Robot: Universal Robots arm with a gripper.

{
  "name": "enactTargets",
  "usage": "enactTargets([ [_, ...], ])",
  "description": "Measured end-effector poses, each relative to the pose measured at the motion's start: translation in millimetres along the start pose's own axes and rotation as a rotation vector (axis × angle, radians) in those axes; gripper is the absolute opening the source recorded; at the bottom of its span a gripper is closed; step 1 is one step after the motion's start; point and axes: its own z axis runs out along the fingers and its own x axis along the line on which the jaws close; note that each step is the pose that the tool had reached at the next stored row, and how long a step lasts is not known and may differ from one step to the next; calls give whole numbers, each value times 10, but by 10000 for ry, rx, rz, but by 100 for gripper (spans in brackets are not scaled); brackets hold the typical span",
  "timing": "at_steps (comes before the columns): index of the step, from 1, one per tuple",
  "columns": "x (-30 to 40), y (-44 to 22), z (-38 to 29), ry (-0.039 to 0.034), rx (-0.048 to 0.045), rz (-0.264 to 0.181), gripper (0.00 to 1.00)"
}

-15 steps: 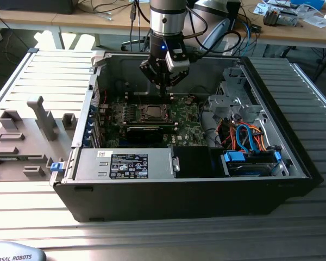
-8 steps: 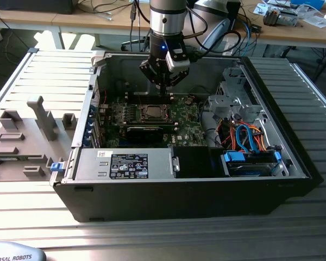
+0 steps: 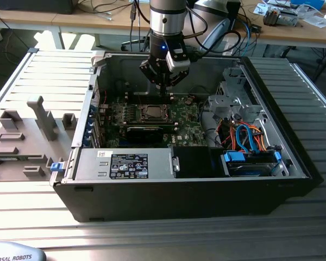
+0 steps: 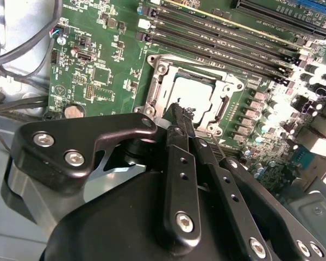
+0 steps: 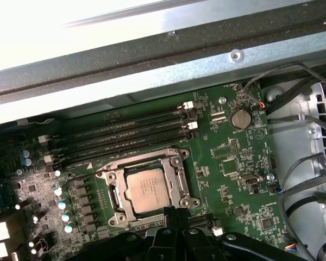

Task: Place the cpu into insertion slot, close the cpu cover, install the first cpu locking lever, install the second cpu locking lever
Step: 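Install the first cpu locking lever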

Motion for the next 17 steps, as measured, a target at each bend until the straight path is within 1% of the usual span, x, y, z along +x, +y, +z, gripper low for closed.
enactTargets([
  [17, 0, 0, 0, -16, -11, -249, 11],
])
